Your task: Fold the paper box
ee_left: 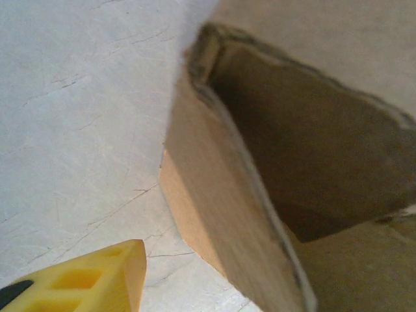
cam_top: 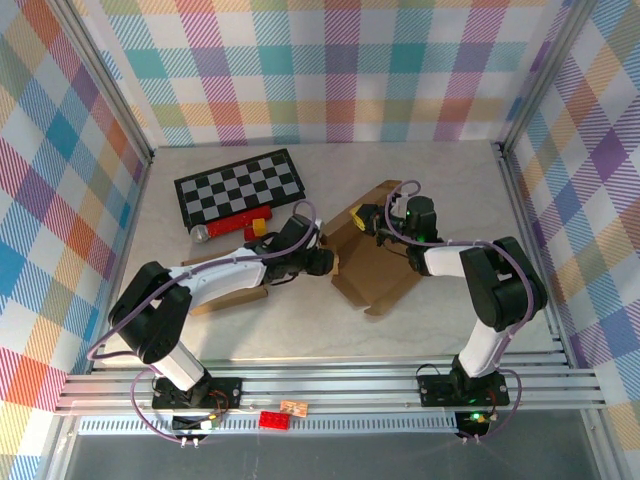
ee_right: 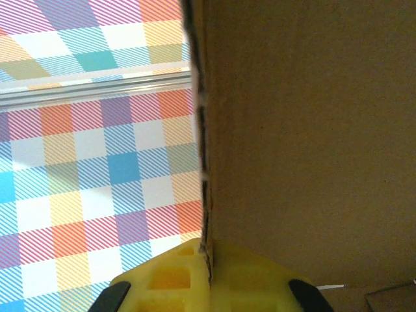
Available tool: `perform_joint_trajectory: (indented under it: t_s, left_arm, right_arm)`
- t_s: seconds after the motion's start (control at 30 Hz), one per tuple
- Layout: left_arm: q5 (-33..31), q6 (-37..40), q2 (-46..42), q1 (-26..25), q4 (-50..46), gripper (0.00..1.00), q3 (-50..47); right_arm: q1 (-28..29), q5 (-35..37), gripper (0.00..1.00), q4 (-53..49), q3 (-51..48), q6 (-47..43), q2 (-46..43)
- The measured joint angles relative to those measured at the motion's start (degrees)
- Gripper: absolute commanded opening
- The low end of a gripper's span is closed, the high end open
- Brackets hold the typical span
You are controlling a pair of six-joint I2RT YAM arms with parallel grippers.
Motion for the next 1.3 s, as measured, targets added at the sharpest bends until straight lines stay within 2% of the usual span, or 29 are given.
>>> perform_joint_trajectory:
  t_s: [0.17,0.47,0.77,1.03,1.3]
  left_arm:
    - [-2.4,-1.4,1.7,-1.4,0.1,0.42,0.0]
    - [-8.1,-3.8,2.7,-3.9,1.3,0.41,0.3]
    - [-9.3,-4.6,3.5,-4.5,2.9,0.35,1.4]
    - [-12.5,-6.5,5.6,-5.9,2.9,0.35,3.5]
    - [-17.0,-9.4,7.3,-6.6,1.6,0.35,5.3]
  right_arm:
    - [0.0,-0.2,0.0,0.7,-0.3,0.0,0.0]
    - [0.0,0.2,0.0,4.7,-3.0,0.0,0.0]
    - [0.1,1.0,0.0,7.7,-4.6,0.0,0.0]
    - [1.0,2.9,0.0,8.3,-4.7,0.1,0.0]
    - [2.0,6.2,0.0,13.9,-6.5,1.3,1.6]
